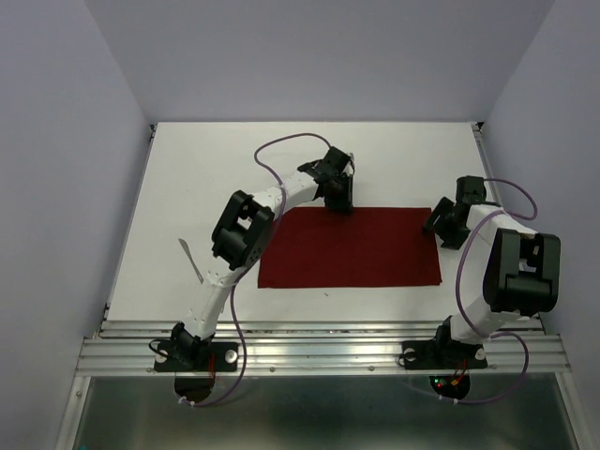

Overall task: Fold the napkin into a case and place the utensils inside
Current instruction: Pick up the rectangle-folded napkin from the center of the board.

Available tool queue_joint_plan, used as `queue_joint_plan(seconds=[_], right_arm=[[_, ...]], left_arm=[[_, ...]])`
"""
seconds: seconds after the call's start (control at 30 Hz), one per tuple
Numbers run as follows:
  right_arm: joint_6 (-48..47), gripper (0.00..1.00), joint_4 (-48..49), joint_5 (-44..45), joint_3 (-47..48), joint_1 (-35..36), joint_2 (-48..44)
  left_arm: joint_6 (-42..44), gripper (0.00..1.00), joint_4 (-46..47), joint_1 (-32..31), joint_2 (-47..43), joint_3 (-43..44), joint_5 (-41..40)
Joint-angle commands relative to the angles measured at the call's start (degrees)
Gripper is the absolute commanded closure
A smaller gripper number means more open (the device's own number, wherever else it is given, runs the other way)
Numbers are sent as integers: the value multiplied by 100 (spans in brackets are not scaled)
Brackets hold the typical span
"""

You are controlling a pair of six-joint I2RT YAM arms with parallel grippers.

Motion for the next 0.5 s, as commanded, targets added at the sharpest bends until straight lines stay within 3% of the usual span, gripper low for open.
queue_joint_plan(seconds=[0.0, 0.47], right_arm=[[-119, 32, 164, -86, -53, -55, 135], [-224, 42, 102, 125, -27, 218, 162]], left_arm=[[-30, 67, 234, 8, -220, 190, 41], [67, 68, 75, 17, 247, 252, 50]])
